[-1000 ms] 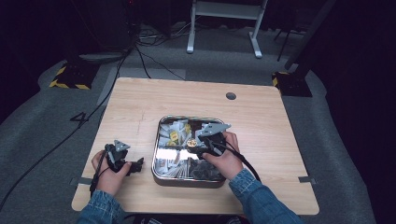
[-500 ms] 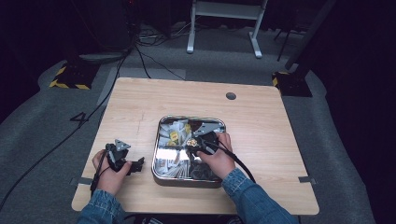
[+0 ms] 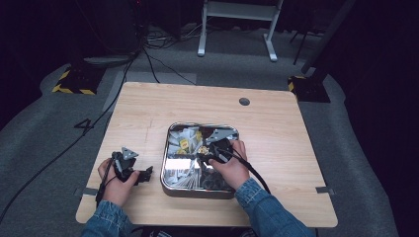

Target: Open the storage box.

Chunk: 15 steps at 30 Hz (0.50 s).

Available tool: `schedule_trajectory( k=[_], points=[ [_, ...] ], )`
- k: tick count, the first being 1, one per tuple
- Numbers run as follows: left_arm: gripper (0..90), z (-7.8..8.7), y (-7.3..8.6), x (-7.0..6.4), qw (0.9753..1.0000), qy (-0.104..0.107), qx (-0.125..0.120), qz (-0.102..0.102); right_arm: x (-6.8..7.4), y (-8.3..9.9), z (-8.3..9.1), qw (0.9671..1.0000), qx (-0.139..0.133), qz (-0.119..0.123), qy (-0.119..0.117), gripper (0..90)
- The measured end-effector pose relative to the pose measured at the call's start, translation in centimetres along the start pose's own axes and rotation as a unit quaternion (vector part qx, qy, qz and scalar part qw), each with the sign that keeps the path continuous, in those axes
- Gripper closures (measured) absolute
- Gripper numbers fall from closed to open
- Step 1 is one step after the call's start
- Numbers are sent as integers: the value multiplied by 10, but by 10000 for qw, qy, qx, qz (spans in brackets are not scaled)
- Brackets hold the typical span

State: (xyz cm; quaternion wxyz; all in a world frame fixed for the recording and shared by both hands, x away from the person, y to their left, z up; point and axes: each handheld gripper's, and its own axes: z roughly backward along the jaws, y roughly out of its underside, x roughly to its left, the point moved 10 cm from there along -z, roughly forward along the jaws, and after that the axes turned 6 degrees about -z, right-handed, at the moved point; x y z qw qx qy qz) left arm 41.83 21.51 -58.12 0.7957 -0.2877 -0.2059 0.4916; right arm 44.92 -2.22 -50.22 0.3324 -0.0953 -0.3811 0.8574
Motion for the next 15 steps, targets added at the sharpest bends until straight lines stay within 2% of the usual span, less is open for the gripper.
schedule_trajectory(
  k=[6,15],
  points=[
    [0,0,0,0,10000,1,-4,5,0,-4,6,9999,-106,-66,-61,592],
    [0,-1,-1,0,10000,40,-9,-42,-5,-17,31,9994,-358,-19,9,593]
  ],
)
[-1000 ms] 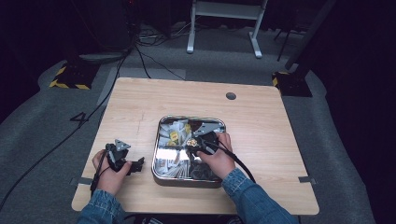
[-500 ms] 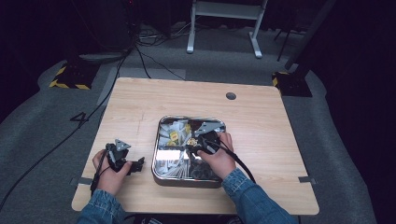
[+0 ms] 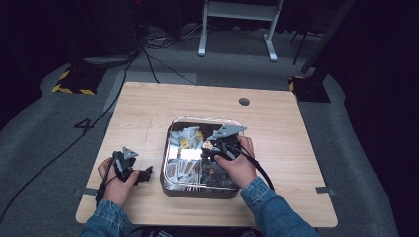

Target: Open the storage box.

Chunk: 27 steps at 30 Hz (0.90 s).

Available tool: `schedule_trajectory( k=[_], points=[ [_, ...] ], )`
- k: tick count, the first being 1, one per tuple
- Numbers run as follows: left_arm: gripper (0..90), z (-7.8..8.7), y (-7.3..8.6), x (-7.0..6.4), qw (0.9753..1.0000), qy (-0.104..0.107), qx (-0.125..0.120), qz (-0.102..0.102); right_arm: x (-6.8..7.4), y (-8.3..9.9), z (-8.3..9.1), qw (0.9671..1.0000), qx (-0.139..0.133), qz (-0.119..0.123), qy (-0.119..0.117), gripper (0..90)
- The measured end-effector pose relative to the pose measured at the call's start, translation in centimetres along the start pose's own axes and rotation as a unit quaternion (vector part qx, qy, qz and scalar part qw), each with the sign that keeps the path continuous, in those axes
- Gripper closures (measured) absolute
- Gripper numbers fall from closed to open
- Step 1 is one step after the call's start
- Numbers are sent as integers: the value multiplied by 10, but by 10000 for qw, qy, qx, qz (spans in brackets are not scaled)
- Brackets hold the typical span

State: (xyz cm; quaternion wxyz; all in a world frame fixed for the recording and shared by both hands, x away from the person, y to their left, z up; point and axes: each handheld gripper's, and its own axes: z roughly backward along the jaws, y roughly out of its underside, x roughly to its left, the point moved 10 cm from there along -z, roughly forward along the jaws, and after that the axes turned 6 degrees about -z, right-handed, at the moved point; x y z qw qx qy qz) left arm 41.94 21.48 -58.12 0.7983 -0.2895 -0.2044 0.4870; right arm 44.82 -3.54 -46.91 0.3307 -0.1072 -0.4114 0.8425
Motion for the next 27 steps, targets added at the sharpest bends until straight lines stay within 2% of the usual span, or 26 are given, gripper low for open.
schedule_trajectory(
  k=[9,15,27],
  points=[
    [1,0,0,0,10000,-1,2,-4,-10,-8,17,9999,-101,-8,98,593],
    [1,0,0,0,10000,-3,0,-3,-22,-12,34,9996,-195,-75,208,593],
    [1,0,0,0,10000,-2,1,-6,-60,-5,69,9978,-291,-258,541,593]
  ],
)
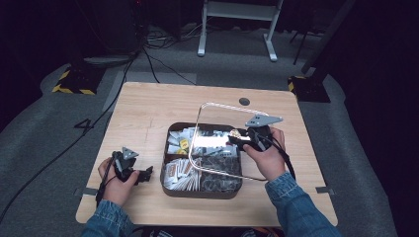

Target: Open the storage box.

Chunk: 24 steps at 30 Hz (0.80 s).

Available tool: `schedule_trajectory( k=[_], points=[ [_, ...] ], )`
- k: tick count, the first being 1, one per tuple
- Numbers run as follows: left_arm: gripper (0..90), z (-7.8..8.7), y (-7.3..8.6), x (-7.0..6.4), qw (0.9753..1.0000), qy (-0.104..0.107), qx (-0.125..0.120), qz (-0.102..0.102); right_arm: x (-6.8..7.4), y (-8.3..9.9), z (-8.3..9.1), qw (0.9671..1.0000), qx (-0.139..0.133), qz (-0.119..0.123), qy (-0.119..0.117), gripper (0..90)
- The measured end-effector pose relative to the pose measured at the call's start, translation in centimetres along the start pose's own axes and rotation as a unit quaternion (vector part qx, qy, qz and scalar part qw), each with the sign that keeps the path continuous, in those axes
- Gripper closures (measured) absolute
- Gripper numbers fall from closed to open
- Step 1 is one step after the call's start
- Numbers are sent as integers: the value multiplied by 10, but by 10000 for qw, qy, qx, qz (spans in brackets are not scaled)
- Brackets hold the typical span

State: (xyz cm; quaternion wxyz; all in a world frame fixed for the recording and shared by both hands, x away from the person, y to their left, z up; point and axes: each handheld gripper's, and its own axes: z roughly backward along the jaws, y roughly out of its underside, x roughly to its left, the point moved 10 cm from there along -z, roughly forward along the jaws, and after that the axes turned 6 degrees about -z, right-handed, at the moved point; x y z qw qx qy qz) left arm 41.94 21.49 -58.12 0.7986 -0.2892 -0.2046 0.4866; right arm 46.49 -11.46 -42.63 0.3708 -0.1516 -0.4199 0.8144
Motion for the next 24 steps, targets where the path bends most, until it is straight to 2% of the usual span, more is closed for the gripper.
schedule_trajectory(
  k=[4,12,14,22,23,24],
  points=[
    [3,0,0,0,10000,-3,-5,5,-9,2,6,10000,16,-32,91,593],
    [4,0,0,-1,10000,20,-3,-31,-43,13,20,9989,-26,-267,382,593],
    [4,0,0,-2,10000,29,-4,-43,-46,14,21,9988,-26,-288,402,593],
    [4,0,0,-2,10000,44,-6,-54,-78,26,33,9964,36,-480,699,593],
    [4,0,0,-2,10000,48,-3,-57,-86,29,36,9957,43,-525,767,593],
    [4,0,0,-2,10000,48,-3,-57,-86,29,36,9957,43,-525,767,593]
  ],
)
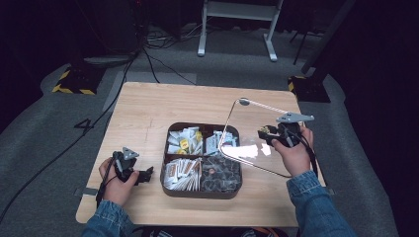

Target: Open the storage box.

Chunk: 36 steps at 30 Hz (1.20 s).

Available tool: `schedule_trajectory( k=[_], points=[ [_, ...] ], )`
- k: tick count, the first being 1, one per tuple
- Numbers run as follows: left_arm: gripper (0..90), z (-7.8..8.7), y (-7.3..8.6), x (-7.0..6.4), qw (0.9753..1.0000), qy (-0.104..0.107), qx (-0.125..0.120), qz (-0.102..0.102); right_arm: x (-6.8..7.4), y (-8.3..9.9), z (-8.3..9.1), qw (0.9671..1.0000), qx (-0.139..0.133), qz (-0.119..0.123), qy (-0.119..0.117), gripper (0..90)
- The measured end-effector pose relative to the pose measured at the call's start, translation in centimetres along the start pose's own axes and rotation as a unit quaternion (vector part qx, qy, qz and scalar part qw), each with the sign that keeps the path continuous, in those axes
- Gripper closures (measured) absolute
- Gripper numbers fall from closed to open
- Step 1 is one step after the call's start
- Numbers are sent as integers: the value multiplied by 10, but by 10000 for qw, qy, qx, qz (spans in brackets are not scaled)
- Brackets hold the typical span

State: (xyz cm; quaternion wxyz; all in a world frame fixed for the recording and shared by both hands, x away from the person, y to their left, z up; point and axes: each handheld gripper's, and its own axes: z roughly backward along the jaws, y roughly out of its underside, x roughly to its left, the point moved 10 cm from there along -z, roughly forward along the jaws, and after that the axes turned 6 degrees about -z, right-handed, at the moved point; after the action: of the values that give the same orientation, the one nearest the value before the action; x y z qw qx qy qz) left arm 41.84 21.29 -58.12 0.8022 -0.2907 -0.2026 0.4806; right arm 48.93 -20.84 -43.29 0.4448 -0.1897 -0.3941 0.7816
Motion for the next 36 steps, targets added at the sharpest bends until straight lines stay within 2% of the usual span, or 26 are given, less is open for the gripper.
schedule_trajectory(
  k=[6,7,9,10,12,16,25,31,36],
  points=[
    [4,0,0,0,10000,12,1,-11,-24,7,3,9997,2,-146,189,592],
    [3,0,0,0,10000,13,2,-15,-31,9,3,9995,23,-183,257,593],
    [4,0,0,0,10000,16,3,-21,-34,10,3,9994,44,-190,290,592],
    [3,0,0,-1,10000,20,-1,-32,-42,12,3,9991,72,-232,356,592],
    [3,-1,-1,-1,10000,23,3,-29,-45,13,3,9989,82,-245,388,592],
    [3,-2,-2,-2,10000,39,-12,-45,-62,19,4,9978,122,-339,560,592],
    [4,-2,-2,-3,10000,32,-2,-50,-82,31,-7,9956,371,-373,774,592],
    [4,-1,-2,-3,10000,38,4,-53,-94,35,-13,9942,420,-435,892,592],
    [4,-2,-2,-3,10000,40,3,-53,-101,44,-20,9923,530,-633,928,592]
  ],
)
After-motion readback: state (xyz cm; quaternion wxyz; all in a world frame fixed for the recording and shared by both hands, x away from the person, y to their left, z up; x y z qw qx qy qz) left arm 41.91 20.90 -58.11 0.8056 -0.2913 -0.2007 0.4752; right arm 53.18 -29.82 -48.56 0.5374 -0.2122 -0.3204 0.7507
